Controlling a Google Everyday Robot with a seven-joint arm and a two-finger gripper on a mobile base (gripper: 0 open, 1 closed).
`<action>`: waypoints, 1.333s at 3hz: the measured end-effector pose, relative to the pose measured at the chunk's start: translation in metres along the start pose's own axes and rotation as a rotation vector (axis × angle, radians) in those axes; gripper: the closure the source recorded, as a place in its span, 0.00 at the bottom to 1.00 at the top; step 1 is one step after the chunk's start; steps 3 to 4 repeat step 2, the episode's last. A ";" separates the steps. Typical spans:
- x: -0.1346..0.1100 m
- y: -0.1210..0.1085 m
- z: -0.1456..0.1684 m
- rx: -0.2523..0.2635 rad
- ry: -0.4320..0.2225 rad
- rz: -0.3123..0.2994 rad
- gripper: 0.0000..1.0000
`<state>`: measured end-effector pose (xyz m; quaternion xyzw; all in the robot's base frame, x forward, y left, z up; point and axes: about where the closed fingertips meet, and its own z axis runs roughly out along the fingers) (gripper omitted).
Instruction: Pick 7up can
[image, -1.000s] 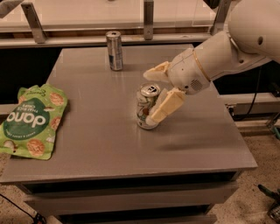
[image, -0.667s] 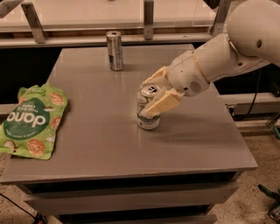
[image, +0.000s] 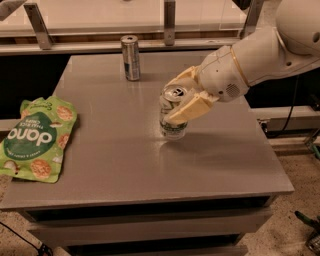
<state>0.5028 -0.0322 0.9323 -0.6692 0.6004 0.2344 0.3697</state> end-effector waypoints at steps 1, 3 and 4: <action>-0.013 0.000 -0.020 0.024 -0.013 -0.024 1.00; -0.015 -0.001 -0.022 0.027 -0.015 -0.027 1.00; -0.015 -0.001 -0.022 0.027 -0.015 -0.027 1.00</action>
Offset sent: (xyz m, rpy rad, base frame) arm -0.0042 -0.0069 0.0213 0.0133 -0.0321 -0.0006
